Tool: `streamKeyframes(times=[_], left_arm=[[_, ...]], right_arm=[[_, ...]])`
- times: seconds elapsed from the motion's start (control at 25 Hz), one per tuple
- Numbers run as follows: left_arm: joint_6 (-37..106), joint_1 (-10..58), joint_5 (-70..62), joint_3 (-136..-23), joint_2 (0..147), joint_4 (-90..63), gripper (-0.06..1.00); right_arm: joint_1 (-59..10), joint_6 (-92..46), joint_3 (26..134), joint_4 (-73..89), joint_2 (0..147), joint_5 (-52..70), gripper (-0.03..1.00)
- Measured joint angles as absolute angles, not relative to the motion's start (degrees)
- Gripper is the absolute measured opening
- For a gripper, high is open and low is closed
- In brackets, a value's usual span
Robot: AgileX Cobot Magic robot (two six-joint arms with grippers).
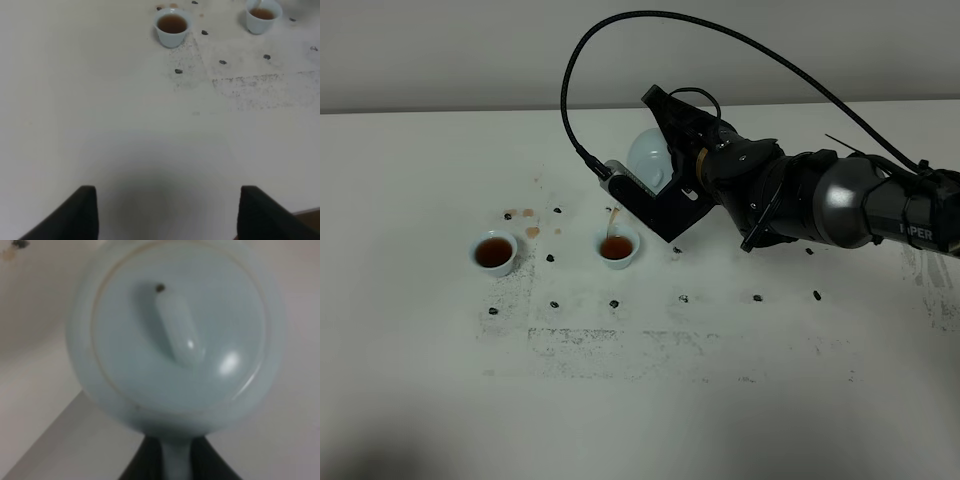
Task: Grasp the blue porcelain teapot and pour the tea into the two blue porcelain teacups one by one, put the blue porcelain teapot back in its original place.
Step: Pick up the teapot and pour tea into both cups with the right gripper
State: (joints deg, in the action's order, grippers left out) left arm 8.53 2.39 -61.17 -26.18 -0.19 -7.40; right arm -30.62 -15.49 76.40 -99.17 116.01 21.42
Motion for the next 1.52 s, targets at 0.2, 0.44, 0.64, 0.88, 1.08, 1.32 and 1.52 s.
streamKeyframes(times=[0.2,0.44,0.64,0.88,1.08,1.32,1.52], left_arm=[[8.53,2.39,-61.17,-26.18,-0.19,-7.4,0.6],[8.53,2.39,-61.17,-26.18,-0.19,-7.4,0.6],[8.53,2.39,-61.17,-26.18,-0.19,-7.4,0.6],[8.53,2.39,-61.17,-26.18,-0.19,-7.4,0.6],[8.53,2.39,-61.17,-26.18,-0.19,-7.4,0.6],[8.53,2.39,-61.17,-26.18,-0.19,-7.4,0.6],[8.53,2.39,-61.17,-26.18,-0.19,-7.4,0.6]], right_arm=[[-30.62,-15.49,76.4,-99.32,116.01,21.42,0.08],[-30.62,-15.96,76.4,-99.32,116.01,21.42,0.08],[-30.62,-16.1,76.4,-99.32,116.01,21.42,0.08],[-30.62,-16.14,76.4,-99.32,116.01,21.42,0.08],[-30.62,-16.14,76.4,-99.32,116.01,21.42,0.08],[-30.62,-16.14,76.4,-99.32,116.01,21.42,0.08],[-30.62,-15.98,76.4,-95.89,116.01,21.47,0.08]])
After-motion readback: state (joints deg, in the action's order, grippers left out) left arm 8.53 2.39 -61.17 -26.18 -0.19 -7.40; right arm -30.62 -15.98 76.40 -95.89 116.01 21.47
